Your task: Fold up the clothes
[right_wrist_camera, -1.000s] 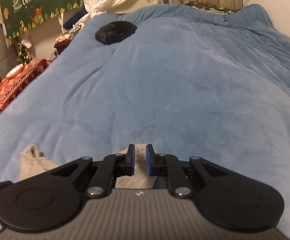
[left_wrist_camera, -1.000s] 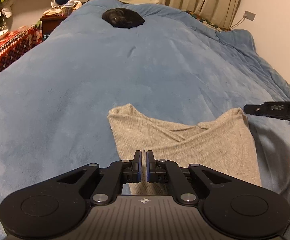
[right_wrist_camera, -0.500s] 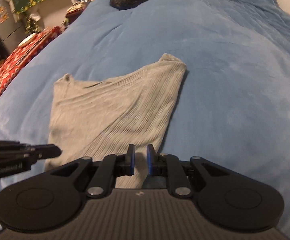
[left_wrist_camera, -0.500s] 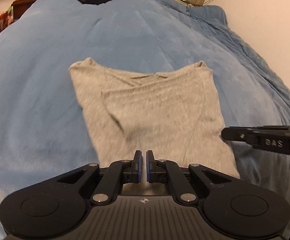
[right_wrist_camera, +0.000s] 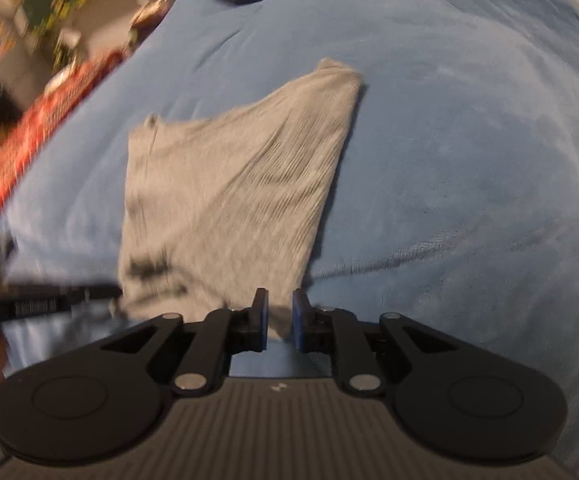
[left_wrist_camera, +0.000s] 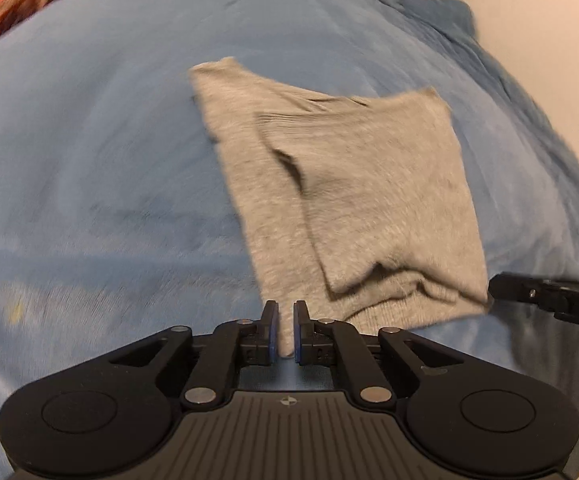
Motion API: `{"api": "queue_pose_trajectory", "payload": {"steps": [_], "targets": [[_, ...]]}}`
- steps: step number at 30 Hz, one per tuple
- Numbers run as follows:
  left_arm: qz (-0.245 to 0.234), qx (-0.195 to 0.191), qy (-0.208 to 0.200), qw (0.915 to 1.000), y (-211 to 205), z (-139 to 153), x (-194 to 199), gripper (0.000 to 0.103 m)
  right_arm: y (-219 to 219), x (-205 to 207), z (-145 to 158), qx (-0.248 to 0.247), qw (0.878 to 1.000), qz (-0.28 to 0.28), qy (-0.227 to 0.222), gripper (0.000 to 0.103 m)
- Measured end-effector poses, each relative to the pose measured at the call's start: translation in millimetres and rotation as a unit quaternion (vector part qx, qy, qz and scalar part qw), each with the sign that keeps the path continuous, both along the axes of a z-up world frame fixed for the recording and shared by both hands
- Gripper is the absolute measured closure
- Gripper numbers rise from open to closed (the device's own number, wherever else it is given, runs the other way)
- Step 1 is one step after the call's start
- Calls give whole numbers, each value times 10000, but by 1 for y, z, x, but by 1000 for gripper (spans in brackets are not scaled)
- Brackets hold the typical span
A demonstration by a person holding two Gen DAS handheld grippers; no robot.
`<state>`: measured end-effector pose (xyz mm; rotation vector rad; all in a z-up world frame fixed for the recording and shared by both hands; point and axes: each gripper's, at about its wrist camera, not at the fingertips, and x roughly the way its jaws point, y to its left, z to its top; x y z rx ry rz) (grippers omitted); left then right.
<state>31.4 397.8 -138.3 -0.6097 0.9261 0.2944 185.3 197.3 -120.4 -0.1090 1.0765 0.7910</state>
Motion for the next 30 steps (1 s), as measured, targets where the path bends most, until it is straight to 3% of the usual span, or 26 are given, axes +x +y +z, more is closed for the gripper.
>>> {"api": "queue_pose_trajectory", "payload": {"steps": [3,6,9,11,12,13,14,19,25,30], "targets": [[471,-463,-41,9978,15,-5,-9,92,-4,10,-6,132,9987,-337,357,75],[602,-834,-58,9947,22,-14,-9,70,-5,16,-16,232,9967,-517,573,70],[626,-1129,-23,9916,26,-27,-6,68,-6,21,-30,386,9928,-680,905,68],[620,-1314,-127,9893,27,-31,-5,70,-7,23,-37,530,9896,-791,1075,71],[613,-1405,-197,9880,27,-32,-5,77,-8,24,-39,565,9886,-825,1126,81],[569,-1430,-235,9878,26,-32,-4,93,-8,24,-40,575,9883,-829,1142,88],[497,-1406,-248,9885,25,-32,-3,95,-7,23,-40,596,9883,-806,1149,91],[553,-1429,-398,9874,23,-18,-9,97,-14,19,-30,813,9867,-816,1149,96],[538,-1372,-730,9864,15,16,-37,97,-39,2,-11,1184,9786,-780,1495,97],[360,-1379,-583,9881,-1,1,-53,97,-60,-13,-26,1247,9797,-738,1384,97]]}}
